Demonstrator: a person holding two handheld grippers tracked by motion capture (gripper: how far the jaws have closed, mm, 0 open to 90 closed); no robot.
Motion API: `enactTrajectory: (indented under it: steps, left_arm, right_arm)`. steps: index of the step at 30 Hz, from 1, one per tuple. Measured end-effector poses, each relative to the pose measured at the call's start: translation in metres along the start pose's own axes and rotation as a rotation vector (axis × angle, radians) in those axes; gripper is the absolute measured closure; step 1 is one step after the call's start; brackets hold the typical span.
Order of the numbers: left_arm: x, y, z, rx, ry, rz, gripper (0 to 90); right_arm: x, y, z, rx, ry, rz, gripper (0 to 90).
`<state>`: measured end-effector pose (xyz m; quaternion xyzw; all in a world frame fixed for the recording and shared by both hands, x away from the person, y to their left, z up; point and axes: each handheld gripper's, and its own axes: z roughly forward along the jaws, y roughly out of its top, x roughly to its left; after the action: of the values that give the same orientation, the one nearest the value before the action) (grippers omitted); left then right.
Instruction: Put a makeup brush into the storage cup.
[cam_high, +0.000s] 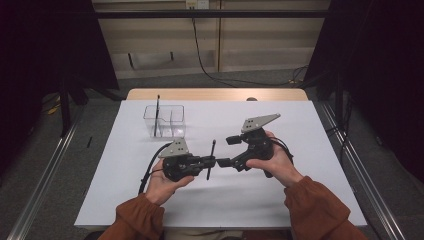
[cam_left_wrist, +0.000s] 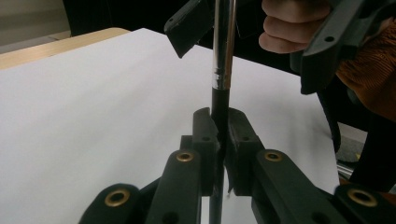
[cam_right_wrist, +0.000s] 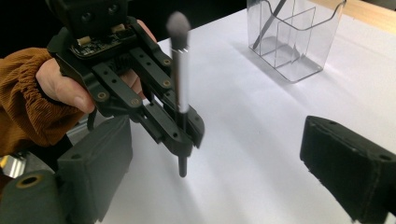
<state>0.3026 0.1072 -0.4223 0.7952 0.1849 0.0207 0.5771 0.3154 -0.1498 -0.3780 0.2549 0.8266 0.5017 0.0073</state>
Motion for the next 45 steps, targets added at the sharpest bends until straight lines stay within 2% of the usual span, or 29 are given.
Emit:
enactTrajectory:
  steps: [2, 6, 8, 10, 13, 15, 21, 26, 29, 34, 36, 38, 40, 42, 45]
  left_arm:
    - [0.0, 0.0, -0.002, 0.004, 0.008, 0.006, 84.1]
    - [0.001, 0.0, -0.005, 0.0, 0.014, 0.005, 84.1]
    - [0.001, 0.0, -0.006, -0.004, 0.017, 0.002, 84.1]
    - [0.001, 0.001, -0.008, -0.002, 0.023, 0.01, 84.1]
    - [0.001, 0.002, -0.009, -0.008, 0.026, 0.009, 84.1]
    - [0.001, 0.001, -0.011, -0.002, 0.03, 0.01, 84.1]
    - [0.002, 0.002, -0.015, 0.004, 0.039, 0.014, 84.1]
    - [0.003, 0.001, -0.019, 0.002, 0.042, 0.012, 84.1]
    - [0.004, 0.001, -0.022, 0.001, 0.05, 0.01, 84.1]
    - [0.004, -0.001, -0.025, 0.011, 0.06, 0.018, 84.1]
    - [0.004, -0.001, -0.027, 0.006, 0.064, 0.013, 84.1]
    - [0.005, 0.0, -0.03, 0.003, 0.069, 0.011, 84.1]
    - [0.006, 0.0, -0.034, -0.002, 0.071, 0.006, 84.1]
    - [0.009, 0.0, -0.038, -0.006, 0.081, -0.001, 84.1]
    - [0.012, 0.002, -0.046, -0.011, 0.098, -0.003, 84.1]
  right_arm:
    - [-0.002, -0.002, -0.001, -0.006, -0.012, 0.012, 4.6]
    - [-0.002, -0.005, -0.005, -0.017, -0.035, 0.006, 0.8]
    - [-0.003, -0.007, -0.007, -0.032, -0.045, 0.005, 1.5]
    - [-0.003, -0.01, -0.01, -0.047, -0.052, -0.017, 1.2]
    - [-0.004, -0.015, -0.014, -0.056, -0.042, -0.016, 1.3]
    - [-0.005, -0.018, -0.018, -0.06, -0.059, -0.016, 1.2]
    - [-0.005, -0.025, -0.03, -0.064, -0.093, 0.009, 1.2]
    - [-0.004, -0.038, -0.035, -0.054, -0.109, 0.026, 1.2]
    - [-0.003, -0.044, -0.04, -0.071, -0.13, 0.034, 1.2]
    - [0.0, -0.051, -0.048, -0.101, -0.149, 0.018, 0.9]
    - [-0.001, -0.054, -0.052, -0.111, -0.176, 0.022, 1.0]
    - [-0.004, -0.056, -0.057, -0.133, -0.173, 0.038, 0.9]
    - [-0.005, -0.058, -0.061, -0.157, -0.202, 0.044, 1.0]
    - [-0.006, -0.061, -0.064, -0.177, -0.208, 0.053, 1.0]
    - [-0.005, -0.068, -0.066, -0.166, -0.23, 0.053, 1.0]
